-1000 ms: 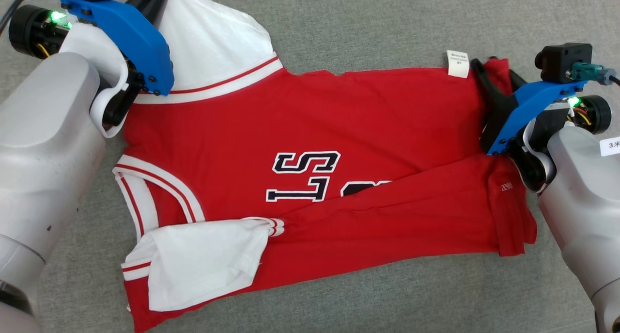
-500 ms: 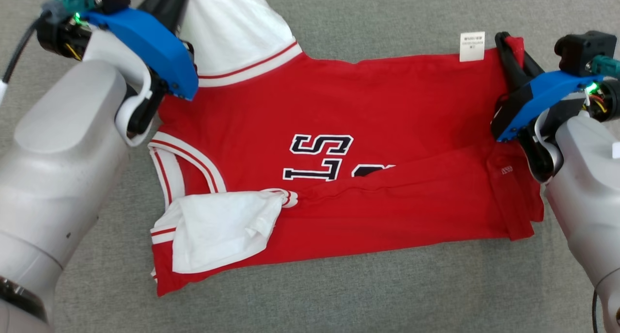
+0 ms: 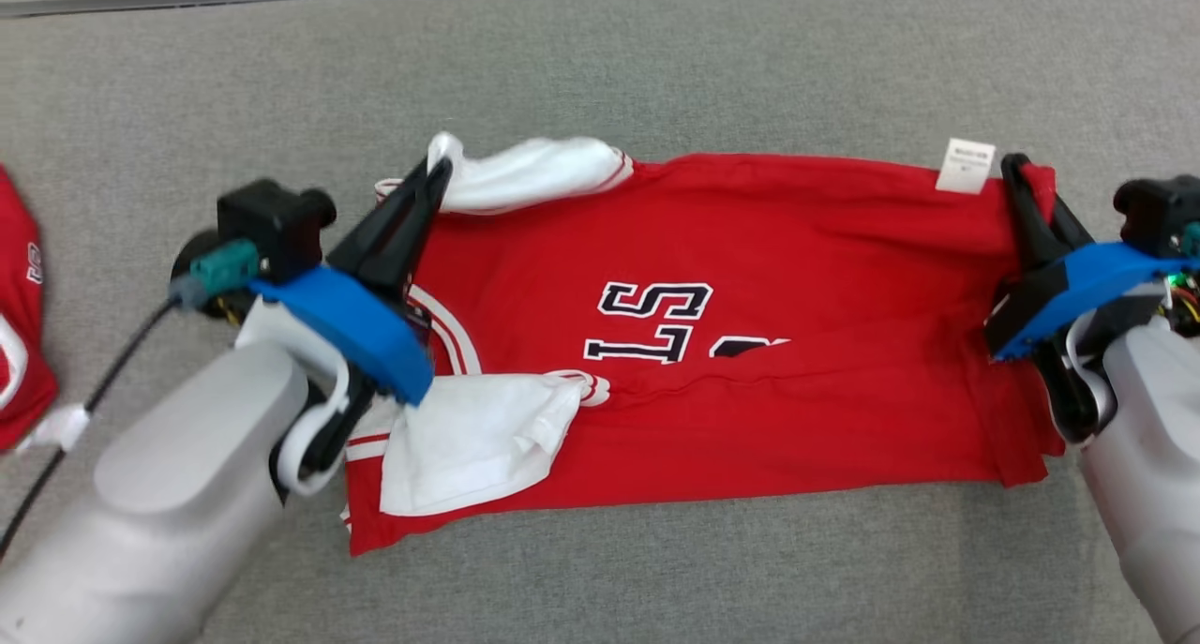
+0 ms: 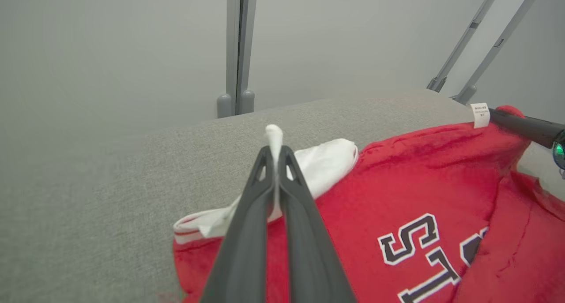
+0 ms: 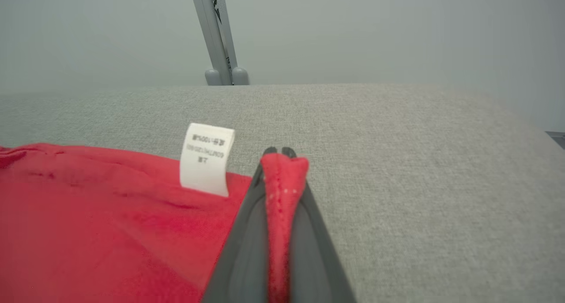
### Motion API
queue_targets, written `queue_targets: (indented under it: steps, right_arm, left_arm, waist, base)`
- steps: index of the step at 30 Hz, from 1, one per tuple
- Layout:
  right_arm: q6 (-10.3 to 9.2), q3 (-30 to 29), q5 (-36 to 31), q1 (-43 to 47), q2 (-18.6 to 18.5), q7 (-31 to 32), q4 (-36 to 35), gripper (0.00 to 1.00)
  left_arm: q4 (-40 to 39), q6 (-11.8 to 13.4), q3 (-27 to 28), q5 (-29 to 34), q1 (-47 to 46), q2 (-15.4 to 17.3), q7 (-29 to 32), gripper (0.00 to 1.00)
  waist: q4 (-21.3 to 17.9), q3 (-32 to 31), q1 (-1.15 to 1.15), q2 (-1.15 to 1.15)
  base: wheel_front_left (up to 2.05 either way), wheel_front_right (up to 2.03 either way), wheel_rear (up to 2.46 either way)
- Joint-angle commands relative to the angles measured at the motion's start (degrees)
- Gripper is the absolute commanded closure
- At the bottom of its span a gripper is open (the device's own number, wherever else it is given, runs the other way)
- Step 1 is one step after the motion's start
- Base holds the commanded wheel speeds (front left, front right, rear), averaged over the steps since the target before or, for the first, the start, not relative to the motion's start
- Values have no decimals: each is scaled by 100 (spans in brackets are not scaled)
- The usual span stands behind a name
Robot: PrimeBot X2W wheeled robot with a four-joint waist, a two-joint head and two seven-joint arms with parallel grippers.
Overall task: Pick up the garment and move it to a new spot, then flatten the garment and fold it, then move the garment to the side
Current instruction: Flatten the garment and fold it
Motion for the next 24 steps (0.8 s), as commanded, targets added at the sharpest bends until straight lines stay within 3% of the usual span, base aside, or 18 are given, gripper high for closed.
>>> queue_targets:
  steps: [1, 10, 20, 21, 22, 23, 24]
  right_arm:
    - [1, -182, -94, 255, -28, -29, -184, 100]
    - [1, -906, -571, 1233, 119, -29, -939, 100]
    - [1, -1442, -734, 2230, 370, -30, -1584, 100]
    - [1, -1501, -749, 2320, 396, -31, -1677, 78]
    - [1, -1551, -734, 2394, 439, -30, -1758, 14]
    - [1, -1571, -733, 2492, 459, -31, -1836, 0]
    - [1, -1613, -738, 2575, 468, -31, -1935, 0]
  left_arm:
    - [-303, 161, 88, 21, 308, 103, -29, 100]
    - [-1655, 908, 427, 125, 1743, 356, -33, 100]
    - [-2113, 1121, 906, 157, 2854, 276, -34, 100]
    - [-2115, 1128, 955, 184, 2925, 269, -34, 100]
    - [-2134, 1142, 1041, 211, 2991, 241, -34, 82]
    - [-2159, 1173, 1133, 280, 3057, 214, -34, 6]
    - [-2163, 1180, 1222, 360, 3139, 182, -34, 0]
  waist:
    - [36, -47, 1, 0]
    - [164, -253, 1, 0]
    - [238, -609, 1, 0]
    - [235, -652, 1, 0]
    - [230, -681, 1, 0]
    - [226, -710, 1, 0]
    - [220, -743, 1, 0]
  base:
    - [0, 0, 0]
    - [0, 0, 0]
    - [0, 0, 0]
    - [0, 0, 0]
    - [0, 0, 0]
    - [0, 0, 0]
    - [0, 0, 0]
